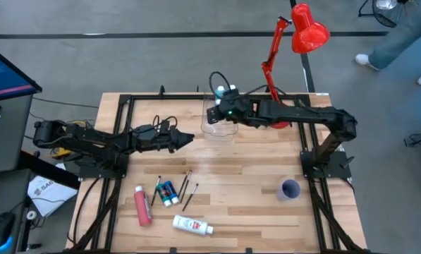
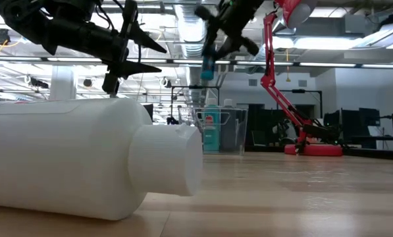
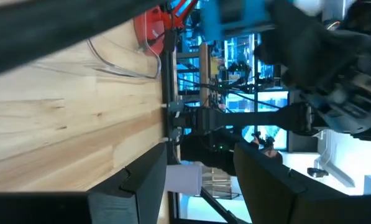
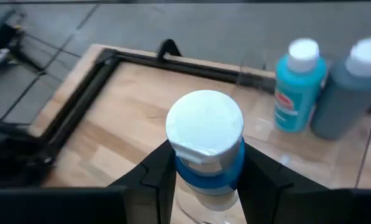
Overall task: Pick & Place Paint Supplies
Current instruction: Put the blue paint bottle into the transparent bin
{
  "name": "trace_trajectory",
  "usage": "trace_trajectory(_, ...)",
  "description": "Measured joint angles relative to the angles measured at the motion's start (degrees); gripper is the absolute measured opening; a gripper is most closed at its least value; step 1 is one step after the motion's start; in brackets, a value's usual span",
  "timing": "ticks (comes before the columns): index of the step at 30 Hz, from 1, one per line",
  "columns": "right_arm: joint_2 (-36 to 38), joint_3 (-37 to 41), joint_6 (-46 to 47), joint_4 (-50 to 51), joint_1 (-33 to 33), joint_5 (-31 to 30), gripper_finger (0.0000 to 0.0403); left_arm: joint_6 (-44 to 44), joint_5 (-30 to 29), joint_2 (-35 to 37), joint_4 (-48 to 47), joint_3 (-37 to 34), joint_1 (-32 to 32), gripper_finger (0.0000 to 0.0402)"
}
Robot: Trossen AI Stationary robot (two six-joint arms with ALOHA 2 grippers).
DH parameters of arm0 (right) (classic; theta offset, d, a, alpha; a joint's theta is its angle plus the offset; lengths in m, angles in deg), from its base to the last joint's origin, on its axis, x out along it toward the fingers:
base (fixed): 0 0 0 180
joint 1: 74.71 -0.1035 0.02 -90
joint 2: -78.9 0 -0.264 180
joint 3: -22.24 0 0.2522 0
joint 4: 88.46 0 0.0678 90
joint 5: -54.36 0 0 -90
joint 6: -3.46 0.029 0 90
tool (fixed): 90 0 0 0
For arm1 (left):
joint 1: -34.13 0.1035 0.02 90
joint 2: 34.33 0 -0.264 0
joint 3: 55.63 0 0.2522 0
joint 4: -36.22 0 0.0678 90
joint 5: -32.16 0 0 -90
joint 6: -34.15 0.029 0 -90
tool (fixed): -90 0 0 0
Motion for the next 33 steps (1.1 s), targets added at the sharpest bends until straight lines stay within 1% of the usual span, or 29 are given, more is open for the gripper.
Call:
trace_trajectory(3,-2.5,0.0,2.1,1.1,0.0,-2.3,0.0125,1.8,0.0,0.0,0.2,0.0,-0.5,0.0182)
trace_trajectory(9,-5.3,0.0,4.5,4.8,-0.1,-10.1,0.0123,3.0,0.0,0.0,0.2,0.0,-2.3,0.0182)
trace_trajectory(12,-6.3,-0.1,5.7,4.6,0.1,-14.4,0.0123,3.0,0.0,0.0,0.2,0.0,-2.9,0.0182)
trace_trajectory(20,-11.6,0.0,9.0,4.2,2.5,-15.4,0.0123,4.1,-0.3,0.0,0.1,0.0,-4.7,0.0182)
trace_trajectory(22,-12.0,0.1,10.9,6.3,2.7,-15.9,0.0123,4.1,-0.3,0.0,0.1,0.0,-5.2,0.0182)
trace_trajectory(24,-12.6,-0.1,13.6,6.3,2.9,-17.2,0.0123,4.1,-0.2,0.0,0.1,0.0,-5.7,0.0182)
trace_trajectory(26,-13.4,0.0,15.3,6.5,3.8,-16.7,0.0123,4.1,-0.2,0.0,0.1,0.0,-6.2,0.0182)
trace_trajectory(27,-13.7,0.2,15.4,6.9,4.2,-16.4,0.0123,4.1,-0.2,0.0,0.1,0.0,-6.4,0.0182)
trace_trajectory(30,-15.0,0.0,13.7,3.5,5.1,-16.7,0.0123,4.1,-0.2,0.0,0.1,0.0,-6.8,0.0182)
trace_trajectory(33,-15.6,0.0,12.3,3.2,5.9,-16.4,0.0123,4.1,-0.2,0.0,0.0,0.0,-6.9,0.0182)
